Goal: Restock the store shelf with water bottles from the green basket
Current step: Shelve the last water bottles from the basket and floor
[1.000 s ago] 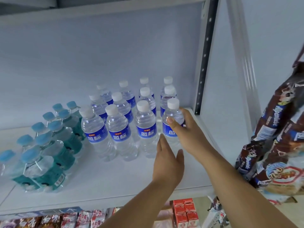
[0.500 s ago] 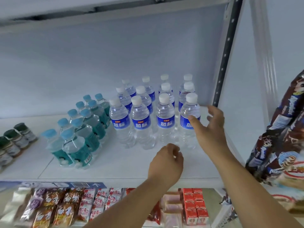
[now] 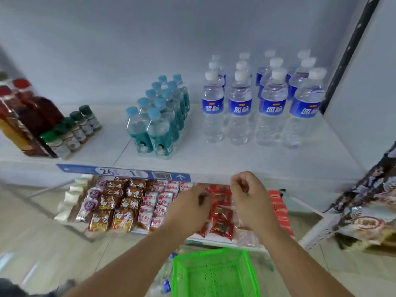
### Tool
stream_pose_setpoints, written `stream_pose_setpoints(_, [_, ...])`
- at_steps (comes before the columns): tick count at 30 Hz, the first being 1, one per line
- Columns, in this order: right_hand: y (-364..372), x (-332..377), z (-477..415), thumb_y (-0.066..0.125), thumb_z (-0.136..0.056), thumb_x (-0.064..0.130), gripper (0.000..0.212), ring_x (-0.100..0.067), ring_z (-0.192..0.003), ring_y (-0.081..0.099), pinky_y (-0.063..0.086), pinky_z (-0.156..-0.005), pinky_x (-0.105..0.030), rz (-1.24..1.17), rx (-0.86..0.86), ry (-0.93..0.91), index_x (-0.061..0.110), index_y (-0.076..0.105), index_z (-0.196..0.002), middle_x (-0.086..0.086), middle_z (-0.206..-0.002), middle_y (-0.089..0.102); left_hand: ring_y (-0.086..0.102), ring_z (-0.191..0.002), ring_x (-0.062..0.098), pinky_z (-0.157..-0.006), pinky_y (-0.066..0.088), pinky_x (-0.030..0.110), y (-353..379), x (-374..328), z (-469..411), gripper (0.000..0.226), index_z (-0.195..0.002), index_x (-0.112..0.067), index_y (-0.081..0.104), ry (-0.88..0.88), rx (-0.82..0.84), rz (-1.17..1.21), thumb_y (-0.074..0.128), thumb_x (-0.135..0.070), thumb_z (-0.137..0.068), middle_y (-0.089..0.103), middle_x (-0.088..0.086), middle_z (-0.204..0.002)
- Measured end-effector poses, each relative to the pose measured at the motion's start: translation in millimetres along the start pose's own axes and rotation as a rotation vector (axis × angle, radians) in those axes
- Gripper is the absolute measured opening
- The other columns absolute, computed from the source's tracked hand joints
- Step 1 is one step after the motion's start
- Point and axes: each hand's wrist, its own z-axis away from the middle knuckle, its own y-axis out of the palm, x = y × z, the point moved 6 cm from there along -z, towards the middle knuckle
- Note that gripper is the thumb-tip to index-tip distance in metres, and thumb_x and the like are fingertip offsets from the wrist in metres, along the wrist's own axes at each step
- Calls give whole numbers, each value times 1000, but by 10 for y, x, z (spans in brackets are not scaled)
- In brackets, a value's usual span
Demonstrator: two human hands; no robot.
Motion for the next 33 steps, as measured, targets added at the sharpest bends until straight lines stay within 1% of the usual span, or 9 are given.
stream_pose_setpoints(3, [493,-104,379,61,-97,20,8,-3,-78,62,52,-75,-29,107,123,27,26,65,-93,11,-86,68,65,-69,11,-67,57,34,-75,548,292,18,-94,-29,69,-33,34,-19,51,-31,-96,70,-10,-77])
stream_pose_setpoints(6, [1008,-138,817,63,-94,17,12,-2,-80,61,48,-73,-29,148,182,31,27,64,-88,11,-83,66,67,-72,16,-69,59,37,-165,1188,639,19,-95,-25,71,-87,89,-18,53,-30,-97,72,-6,-80])
stream_pose_setpoints(10, [1582,-103,1372,61,-98,20,7,1,-76,59,40,-64,-15,186,305,89,26,64,-96,14,-86,64,70,-72,16,-69,61,40,-308,1932,1138,19,-91,-27,68,-148,164,-28,51,-29,-98,74,-6,-82])
stream_pose_setpoints(13, [1828,-65,1672,60,-99,24,5,3,-76,58,38,-61,-13,218,333,97,24,64,-98,16,-86,63,69,-72,13,-73,62,41,-387,2381,1463,19,-89,-30,69,-201,188,-42,52,-32,-96,73,-10,-80])
stream_pose_setpoints(17, [2064,-46,1853,59,-99,24,6,4,-77,59,38,-62,-12,233,383,117,24,64,-100,16,-87,64,68,-78,10,-77,60,37,-473,2691,1690,17,-91,-29,69,-244,210,-34,52,-33,-96,72,-12,-86])
stream_pose_setpoints(21, [2274,-114,1884,57,-100,24,8,2,-78,58,39,-64,-18,271,471,125,23,65,-101,15,-87,63,68,-84,15,-81,60,40,-451,2929,1806,23,-93,-24,69,-307,246,-82,50,-36,-97,72,-8,-91])
stream_pose_setpoints(26, [2557,-308,1866,56,-100,28,11,-3,-82,61,48,-70,-26,328,549,127,22,66,-101,14,-90,65,67,-84,13,-77,58,34,-325,3285,1860,22,-95,-26,68,-369,267,-77,48,-34,-96,72,-7,-92])
stream_pose_setpoints(29, [2679,-495,2006,58,-98,28,10,-8,-80,63,49,-71,-30,337,567,164,22,67,-97,11,-88,68,67,-84,13,-76,57,32,-129,3516,1976,20,-95,-27,68,-408,351,-71,49,-32,-94,72,-8,-93])
stream_pose_setpoints(33, [2821,-751,2104,60,-96,27,7,-6,-78,61,46,-67,-24,372,562,242,24,66,-94,13,-87,67,68,-87,13,-81,58,34,32,3786,1946,20,-95,-29,68,-416,414,-69,49,-36,-91,72,-10,-95])
